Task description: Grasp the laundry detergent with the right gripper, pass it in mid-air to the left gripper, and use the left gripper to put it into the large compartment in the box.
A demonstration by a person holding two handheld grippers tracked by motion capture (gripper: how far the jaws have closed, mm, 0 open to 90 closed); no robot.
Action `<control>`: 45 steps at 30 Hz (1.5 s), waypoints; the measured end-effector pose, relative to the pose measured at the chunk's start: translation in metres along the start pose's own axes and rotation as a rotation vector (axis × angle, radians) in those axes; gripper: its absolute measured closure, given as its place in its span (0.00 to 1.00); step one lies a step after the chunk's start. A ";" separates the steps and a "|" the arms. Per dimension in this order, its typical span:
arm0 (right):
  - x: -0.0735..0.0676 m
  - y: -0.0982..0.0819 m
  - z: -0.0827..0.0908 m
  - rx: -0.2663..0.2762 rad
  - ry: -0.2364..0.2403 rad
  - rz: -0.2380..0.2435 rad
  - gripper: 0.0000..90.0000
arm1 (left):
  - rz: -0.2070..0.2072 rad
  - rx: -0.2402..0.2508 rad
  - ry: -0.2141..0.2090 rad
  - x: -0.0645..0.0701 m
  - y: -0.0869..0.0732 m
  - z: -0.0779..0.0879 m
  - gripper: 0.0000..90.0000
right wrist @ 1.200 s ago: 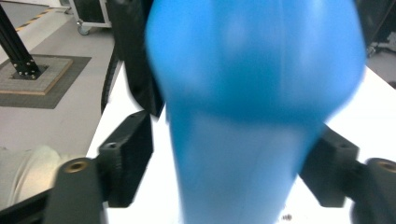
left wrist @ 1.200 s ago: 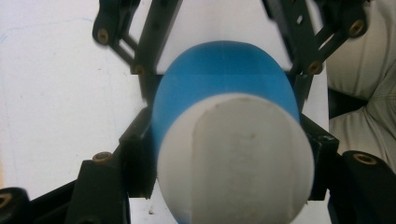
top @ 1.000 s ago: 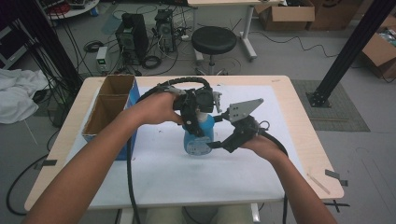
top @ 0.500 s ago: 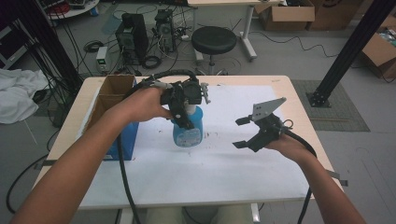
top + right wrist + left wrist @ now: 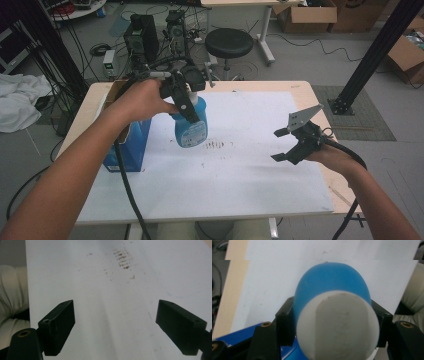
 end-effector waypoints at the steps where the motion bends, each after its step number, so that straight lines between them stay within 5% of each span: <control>1: 0.000 -0.004 0.002 -0.017 0.001 -0.001 0.17 | 0.010 0.001 0.006 -0.001 0.000 0.001 0.42; 8: 0.003 -0.027 0.007 -0.118 0.005 -0.010 0.18 | 0.124 -0.006 0.004 -0.017 -0.007 0.017 0.42; 14: 0.002 -0.038 0.010 -0.154 0.013 -0.003 0.19 | 0.229 0.010 0.006 -0.026 -0.013 0.028 0.42; 28: 0.007 -0.039 0.022 -0.142 -0.026 0.044 0.19 | 0.482 -0.008 0.021 -0.050 -0.042 0.065 0.42; 33: 0.009 -0.039 0.024 -0.141 -0.037 0.059 0.20 | 0.581 -0.016 0.043 -0.060 -0.056 0.070 0.42; 45: 0.011 -0.037 0.028 -0.139 -0.044 0.080 0.20 | 0.822 -0.006 0.019 -0.077 -0.098 0.083 0.42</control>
Point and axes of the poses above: each handheld gripper's, and its own axes: z roughly backward along the jaws, y roughly out of its top, x roughly to its right, the point moved 8 cm from there along -z, roughly forward along the jaws, and after that the axes turned 13 degrees about -x, right-handed, at the moved point
